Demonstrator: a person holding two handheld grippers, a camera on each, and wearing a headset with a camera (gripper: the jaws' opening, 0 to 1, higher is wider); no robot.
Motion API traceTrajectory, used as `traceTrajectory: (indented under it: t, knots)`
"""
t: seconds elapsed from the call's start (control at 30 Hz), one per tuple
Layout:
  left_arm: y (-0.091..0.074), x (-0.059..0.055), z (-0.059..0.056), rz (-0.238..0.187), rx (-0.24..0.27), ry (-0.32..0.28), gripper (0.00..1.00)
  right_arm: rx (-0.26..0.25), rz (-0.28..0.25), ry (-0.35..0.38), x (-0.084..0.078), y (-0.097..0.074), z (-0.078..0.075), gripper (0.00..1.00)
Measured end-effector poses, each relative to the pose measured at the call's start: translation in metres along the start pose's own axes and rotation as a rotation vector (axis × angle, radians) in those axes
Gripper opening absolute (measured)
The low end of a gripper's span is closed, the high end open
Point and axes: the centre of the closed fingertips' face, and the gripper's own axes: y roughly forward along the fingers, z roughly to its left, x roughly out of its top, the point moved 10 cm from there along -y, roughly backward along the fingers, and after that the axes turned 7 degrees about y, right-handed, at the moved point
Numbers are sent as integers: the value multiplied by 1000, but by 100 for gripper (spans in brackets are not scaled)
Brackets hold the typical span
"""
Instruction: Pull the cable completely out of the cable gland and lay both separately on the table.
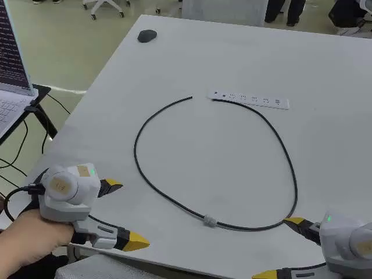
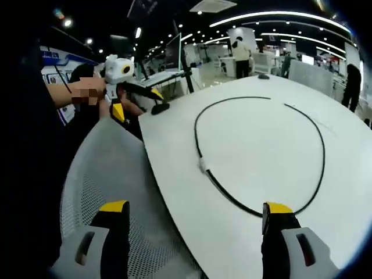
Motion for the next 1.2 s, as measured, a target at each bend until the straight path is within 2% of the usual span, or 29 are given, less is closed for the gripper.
traceTrajectory:
  t: [0.47, 0.83, 0.87, 0.97, 1.1, 1.2]
  knots:
    - [5, -4, -2, 9, 5, 1, 95, 10, -17, -18, 13, 12, -5, 89]
    - [12, -4, -3, 7, -7, -2, 94, 9, 18, -38, 26, 28, -11, 85]
    - [14, -5, -4, 6, -9, -1, 94, 8, 23, -42, 27, 30, -12, 85]
    - [17, -6, -4, 10, -14, -7, 94, -10, 93, -68, 26, 39, -17, 81]
    - [18, -8, -5, -2, -19, -23, 95, -2, 113, -83, 32, 49, -19, 78]
    - [20, -10, -3, 8, -23, -16, 95, -1, 120, -91, 38, 55, -20, 75]
